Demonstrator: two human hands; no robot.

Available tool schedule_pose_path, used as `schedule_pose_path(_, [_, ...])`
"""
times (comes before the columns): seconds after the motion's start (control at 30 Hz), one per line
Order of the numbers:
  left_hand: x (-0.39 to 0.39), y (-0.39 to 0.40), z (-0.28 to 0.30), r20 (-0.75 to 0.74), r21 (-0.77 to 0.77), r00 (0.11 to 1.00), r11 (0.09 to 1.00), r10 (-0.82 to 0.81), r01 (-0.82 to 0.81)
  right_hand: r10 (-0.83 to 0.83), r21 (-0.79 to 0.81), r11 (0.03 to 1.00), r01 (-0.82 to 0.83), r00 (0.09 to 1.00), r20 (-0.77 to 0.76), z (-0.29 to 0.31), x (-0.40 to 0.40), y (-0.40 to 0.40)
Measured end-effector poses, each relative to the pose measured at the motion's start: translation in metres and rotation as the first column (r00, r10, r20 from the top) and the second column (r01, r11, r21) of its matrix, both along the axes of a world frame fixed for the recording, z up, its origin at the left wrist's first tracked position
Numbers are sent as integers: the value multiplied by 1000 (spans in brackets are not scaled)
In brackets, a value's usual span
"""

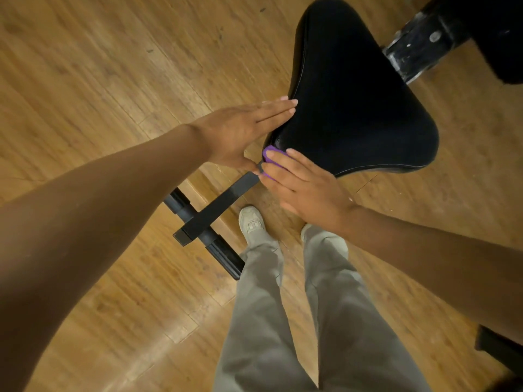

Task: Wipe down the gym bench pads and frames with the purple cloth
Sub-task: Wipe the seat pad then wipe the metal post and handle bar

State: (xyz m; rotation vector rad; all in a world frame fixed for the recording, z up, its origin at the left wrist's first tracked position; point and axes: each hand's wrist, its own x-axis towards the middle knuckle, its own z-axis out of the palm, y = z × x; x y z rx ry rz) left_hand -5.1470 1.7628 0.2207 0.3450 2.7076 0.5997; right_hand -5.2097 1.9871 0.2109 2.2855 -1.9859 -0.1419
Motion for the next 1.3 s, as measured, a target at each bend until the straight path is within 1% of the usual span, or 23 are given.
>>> schedule_pose_path(0.13, [-1,2,5,51,15,999,1000,16,-17,-67,-110,992,65,998,-7,-11,-4,43])
schedule_pose_path(0.2, [-2,2,6,44,16,999,1000,18,-19,-115,-147,983,114,993,5,-15,1,48])
schedule_pose_path(0.23, [-1,2,6,42,12,999,1000,17,-18,-170,-166,971,170,985,17,-18,7,46])
schedule_pose_path(0.27, [-1,2,6,45,11,999,1000,17,-17,-256,-188,947,260,966,45,-21,16,42])
schedule_pose_path(0.3, [0,1,4,48,17,999,1000,17,-18,-363,-207,902,378,925,107,-23,26,37])
schedule_pose_path(0.33, [2,1,3,43,30,999,999,20,-21,-475,-204,836,510,857,198,-24,37,30])
schedule_pose_path(0.4, [5,3,0,8,91,1000,996,26,-27,-641,-150,661,736,657,397,-22,56,17])
schedule_pose_path(0.43, [6,5,-1,-9,124,999,992,34,-32,-681,-135,563,815,550,483,-20,63,10])
schedule_pose_path(0.5, [9,8,-3,-25,156,998,986,63,-59,-686,-115,381,917,364,630,-16,74,-4])
schedule_pose_path(0.57, [12,16,-4,-44,170,991,979,123,-114,-639,-73,204,976,189,745,-12,85,-19])
schedule_pose_path(0.6, [15,21,-4,-53,194,985,969,165,-152,-602,-27,99,995,82,794,-9,89,-29])
schedule_pose_path(0.67, [18,34,-3,-63,252,969,943,241,-218,-462,102,-131,986,-151,874,-4,94,-50])
schedule_pose_path(0.7, [18,42,-4,-70,272,962,933,264,-236,-369,170,-235,957,-250,895,0,94,-59])
schedule_pose_path(0.73, [20,47,-4,-78,287,955,924,286,-253,-288,230,-304,924,-320,903,4,94,-69])
schedule_pose_path(0.77, [20,52,-4,-86,303,950,916,300,-262,-224,273,-344,898,-361,905,5,93,-74])
schedule_pose_path(0.87, [16,57,-4,-120,326,947,913,298,-246,-45,426,-378,822,-476,878,5,78,-68])
schedule_pose_path(0.9, [15,55,-4,-133,312,951,922,279,-227,39,517,-399,757,-549,835,2,69,-61])
schedule_pose_path(0.97, [14,52,-5,-151,268,956,941,253,-207,236,706,-403,583,-679,695,-10,40,-44])
schedule_pose_path(1.0, [13,51,-5,-164,254,955,946,249,-203,275,763,-403,505,-729,627,-15,25,-35])
schedule_pose_path(1.03, [12,53,-5,-182,245,951,948,249,-201,327,809,-388,442,-754,569,-19,12,-29])
schedule_pose_path(1.07, [10,56,-5,-203,237,945,949,256,-207,389,847,-351,399,-761,520,-22,4,-24])
schedule_pose_path(1.13, [7,65,-6,-238,218,930,948,281,-231,450,877,-292,382,-754,479,-17,3,-24])
schedule_pose_path(1.3, [-7,76,-5,-263,180,922,953,285,-243,351,857,-271,439,-784,512,4,57,-51])
